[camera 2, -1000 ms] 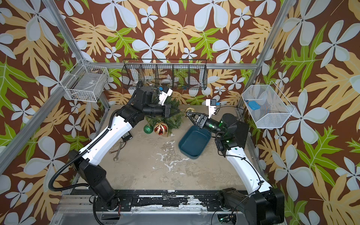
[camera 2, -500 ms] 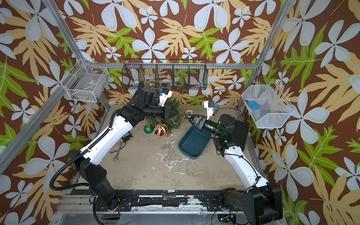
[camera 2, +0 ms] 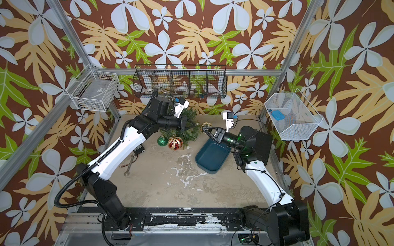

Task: Decorate the small christmas tree with ornaments
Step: Hang an ornament on the christmas tree.

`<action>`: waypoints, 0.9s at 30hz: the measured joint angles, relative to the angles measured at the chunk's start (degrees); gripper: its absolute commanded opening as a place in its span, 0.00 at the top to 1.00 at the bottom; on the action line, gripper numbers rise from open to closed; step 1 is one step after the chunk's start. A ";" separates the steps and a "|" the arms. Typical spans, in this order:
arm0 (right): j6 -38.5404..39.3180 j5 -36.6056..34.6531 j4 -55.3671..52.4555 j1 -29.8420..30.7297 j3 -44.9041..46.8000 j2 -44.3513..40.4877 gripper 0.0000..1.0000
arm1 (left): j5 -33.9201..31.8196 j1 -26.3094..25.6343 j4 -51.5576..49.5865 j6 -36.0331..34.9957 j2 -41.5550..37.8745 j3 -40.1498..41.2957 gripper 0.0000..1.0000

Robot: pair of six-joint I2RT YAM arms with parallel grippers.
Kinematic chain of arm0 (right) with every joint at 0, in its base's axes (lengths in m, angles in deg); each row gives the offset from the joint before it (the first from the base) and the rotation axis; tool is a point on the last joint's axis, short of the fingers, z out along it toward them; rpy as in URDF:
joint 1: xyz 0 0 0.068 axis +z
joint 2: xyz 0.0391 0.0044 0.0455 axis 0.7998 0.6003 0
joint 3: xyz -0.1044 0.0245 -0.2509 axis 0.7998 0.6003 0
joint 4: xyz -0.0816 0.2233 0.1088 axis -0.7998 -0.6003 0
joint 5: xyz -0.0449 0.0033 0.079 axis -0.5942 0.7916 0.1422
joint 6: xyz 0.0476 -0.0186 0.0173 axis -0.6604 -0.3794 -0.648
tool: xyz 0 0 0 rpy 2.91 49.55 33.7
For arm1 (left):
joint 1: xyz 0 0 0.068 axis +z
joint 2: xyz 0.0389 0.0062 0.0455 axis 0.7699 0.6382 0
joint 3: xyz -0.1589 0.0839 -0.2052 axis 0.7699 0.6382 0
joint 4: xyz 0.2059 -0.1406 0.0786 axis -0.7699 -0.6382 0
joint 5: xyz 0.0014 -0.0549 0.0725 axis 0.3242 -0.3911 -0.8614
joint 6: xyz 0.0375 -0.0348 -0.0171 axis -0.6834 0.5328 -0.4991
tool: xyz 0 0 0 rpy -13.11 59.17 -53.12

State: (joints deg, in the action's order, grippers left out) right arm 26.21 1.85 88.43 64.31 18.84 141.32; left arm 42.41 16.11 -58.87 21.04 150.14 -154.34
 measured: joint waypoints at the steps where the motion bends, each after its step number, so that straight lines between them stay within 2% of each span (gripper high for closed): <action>1: -0.02 0.00 0.00 0.00 0.07 0.15 0.39 | -0.02 0.00 0.00 0.00 0.00 0.00 1.00; 27: -0.04 -0.46 1.20 0.00 -1.84 3.56 0.40 | -1.18 1.09 -2.58 0.02 1.09 -1.20 1.00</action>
State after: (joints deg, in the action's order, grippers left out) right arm 26.17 1.39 89.63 64.31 17.01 144.89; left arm 41.23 17.20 -61.45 21.06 151.23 -155.54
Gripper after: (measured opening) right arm 0.607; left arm 0.052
